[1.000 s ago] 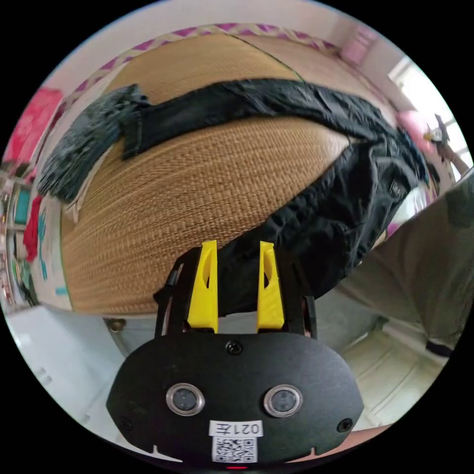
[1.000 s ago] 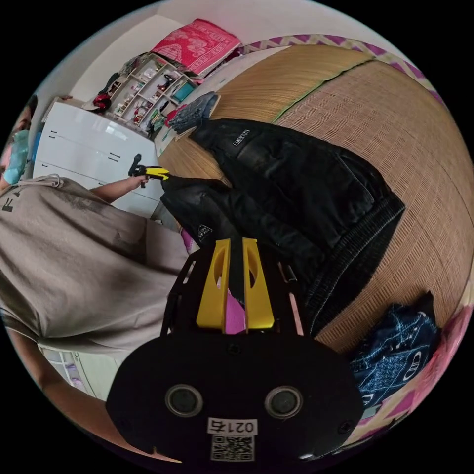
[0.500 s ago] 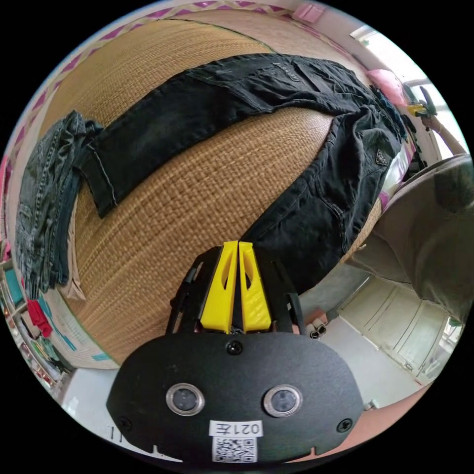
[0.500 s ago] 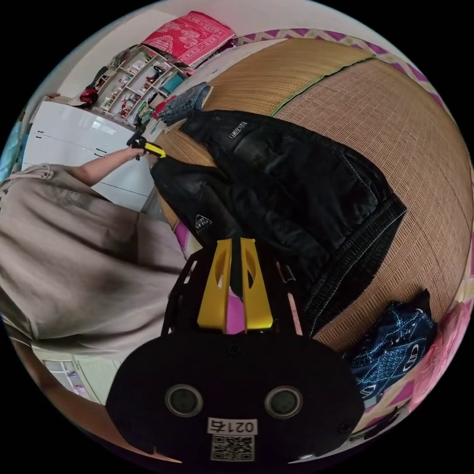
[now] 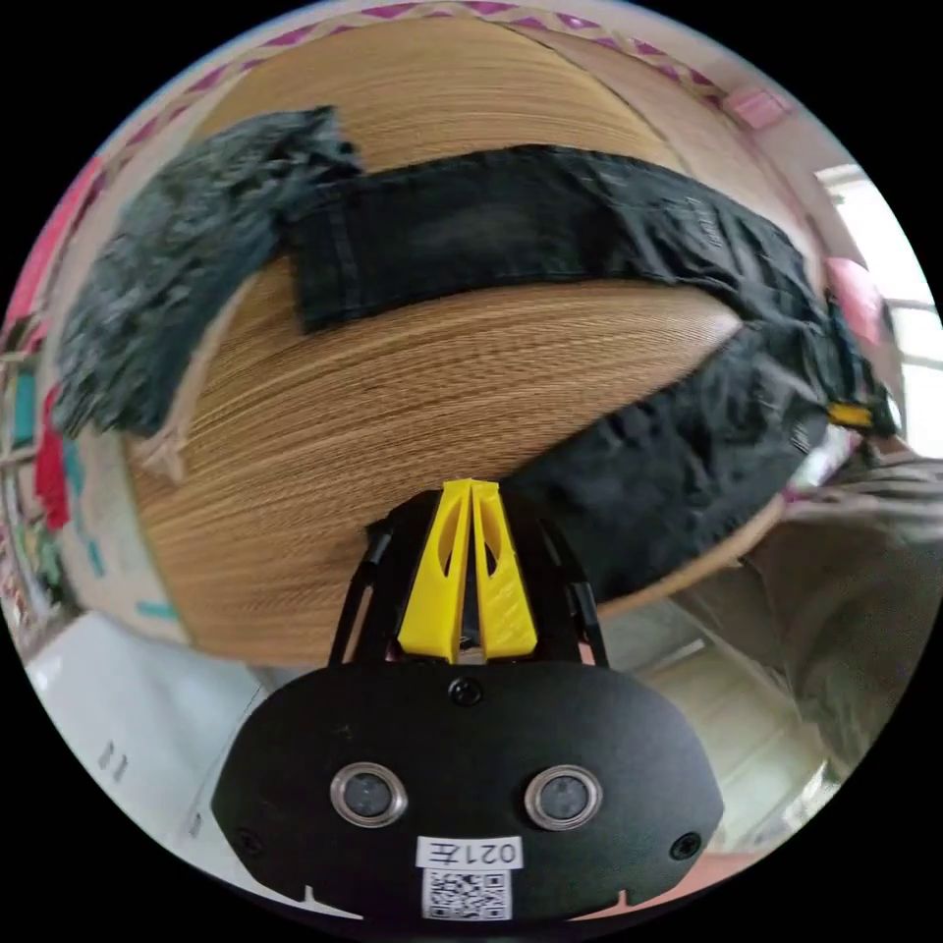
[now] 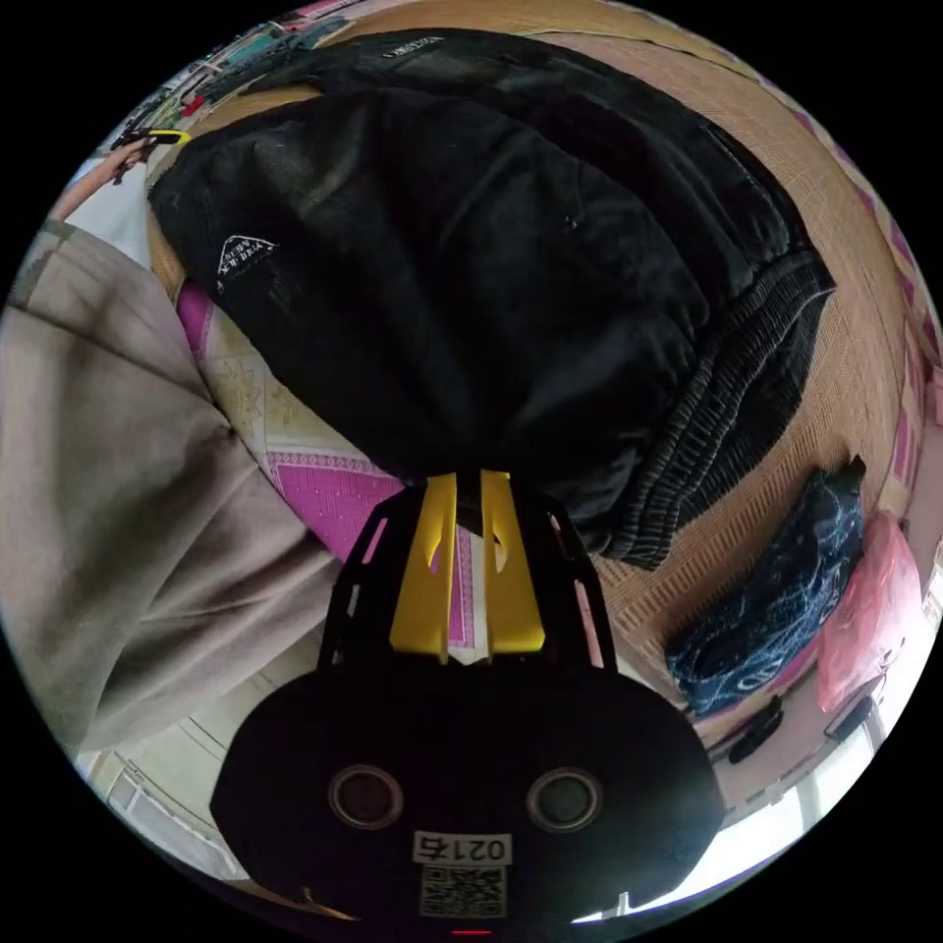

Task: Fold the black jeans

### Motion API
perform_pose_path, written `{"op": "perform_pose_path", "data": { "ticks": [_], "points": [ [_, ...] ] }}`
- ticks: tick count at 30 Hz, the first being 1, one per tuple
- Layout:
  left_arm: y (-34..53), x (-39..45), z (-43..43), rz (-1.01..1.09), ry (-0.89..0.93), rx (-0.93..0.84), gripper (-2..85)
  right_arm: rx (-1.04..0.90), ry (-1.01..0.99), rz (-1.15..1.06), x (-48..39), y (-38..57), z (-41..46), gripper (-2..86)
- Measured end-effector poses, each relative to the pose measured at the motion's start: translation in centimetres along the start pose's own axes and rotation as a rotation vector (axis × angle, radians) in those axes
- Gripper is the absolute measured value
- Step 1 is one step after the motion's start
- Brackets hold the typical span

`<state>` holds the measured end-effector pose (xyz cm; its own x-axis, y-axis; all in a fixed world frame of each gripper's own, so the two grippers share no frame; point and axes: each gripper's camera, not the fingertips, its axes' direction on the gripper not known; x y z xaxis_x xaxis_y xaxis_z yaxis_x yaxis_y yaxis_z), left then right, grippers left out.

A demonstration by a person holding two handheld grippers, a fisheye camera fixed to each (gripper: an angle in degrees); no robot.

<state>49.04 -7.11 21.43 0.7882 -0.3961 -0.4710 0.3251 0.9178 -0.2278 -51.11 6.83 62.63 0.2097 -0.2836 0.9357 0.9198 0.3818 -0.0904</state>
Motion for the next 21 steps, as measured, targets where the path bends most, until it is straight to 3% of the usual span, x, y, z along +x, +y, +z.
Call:
{"op": "perform_pose_path", "data": {
  "ticks": [3, 5, 8, 10, 11, 13, 16, 18, 21],
  "points": [
    [2.0, 0.3, -1.7, 0.078, 0.191, 0.199, -0.9, -0.027, 0.002, 0.047, -1.8, -0.6, -2.1, 0.8],
    [2.7, 3.5, -2.0, 0.252, 0.379, 0.302, -0.9, 0.144, -0.005, 0.140, -2.2, -0.3, -5.1, -0.3],
    [2.6, 9.1, 1.1, 0.389, 0.383, 0.223, -1.0, 0.208, 0.030, 0.272, -2.8, 0.2, -5.0, -0.8],
    [3.0, 10.8, 4.6, 0.360, 0.333, 0.134, -1.0, -0.030, 0.057, 0.301, -3.3, 0.2, -0.4, -0.9],
    [3.7, 10.8, 6.8, 0.326, 0.305, 0.073, -0.9, 0.034, 0.068, 0.330, -3.9, 1.5, -0.6, -0.9],
    [5.5, 8.7, 7.3, 0.233, 0.396, 0.135, -0.9, -0.053, 0.005, 0.404, -4.3, 2.9, -0.2, -1.0],
    [8.1, 6.6, 7.8, 0.131, 0.425, 0.126, -0.9, -0.010, -0.038, 0.479, -5.6, 5.5, -2.2, -1.0],
    [9.6, 6.3, 7.1, 0.139, 0.442, 0.162, -0.9, 0.263, -0.097, 0.562, -6.1, 8.3, -5.9, -1.0],
    [11.3, 7.3, 5.5, 0.166, 0.544, 0.255, -0.9, 0.512, -0.077, 0.649, -5.9, 10.0, -8.2, -1.0]
  ]
}}
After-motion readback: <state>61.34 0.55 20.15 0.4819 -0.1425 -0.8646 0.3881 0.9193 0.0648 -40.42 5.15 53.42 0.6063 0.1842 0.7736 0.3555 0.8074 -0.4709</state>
